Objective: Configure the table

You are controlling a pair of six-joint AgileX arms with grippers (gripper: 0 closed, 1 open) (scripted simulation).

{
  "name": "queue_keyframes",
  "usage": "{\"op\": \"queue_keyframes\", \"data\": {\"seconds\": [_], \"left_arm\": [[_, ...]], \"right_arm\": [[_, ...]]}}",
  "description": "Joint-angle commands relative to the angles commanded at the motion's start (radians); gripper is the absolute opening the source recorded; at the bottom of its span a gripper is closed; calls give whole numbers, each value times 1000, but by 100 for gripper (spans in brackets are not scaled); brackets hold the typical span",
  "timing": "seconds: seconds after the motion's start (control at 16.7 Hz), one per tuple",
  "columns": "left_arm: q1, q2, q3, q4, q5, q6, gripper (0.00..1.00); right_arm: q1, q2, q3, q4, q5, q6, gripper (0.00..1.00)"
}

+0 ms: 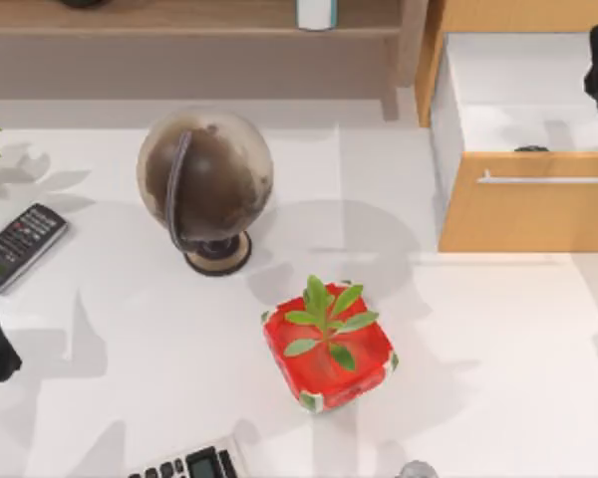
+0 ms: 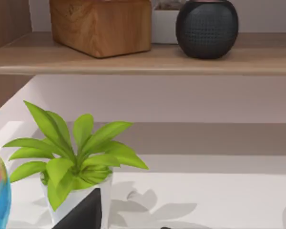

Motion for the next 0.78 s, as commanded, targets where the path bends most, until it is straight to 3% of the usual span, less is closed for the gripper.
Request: {"op": "queue_keyframes", "data": {"seconds": [0.42,0.78], "left_arm": [[0,0,0,0,0,0,100],[0,0,0,0,0,0,100]], "right_arm": [[8,703,591,-328,43,2,100],[0,943,813,-450,70,-2,100]]}}
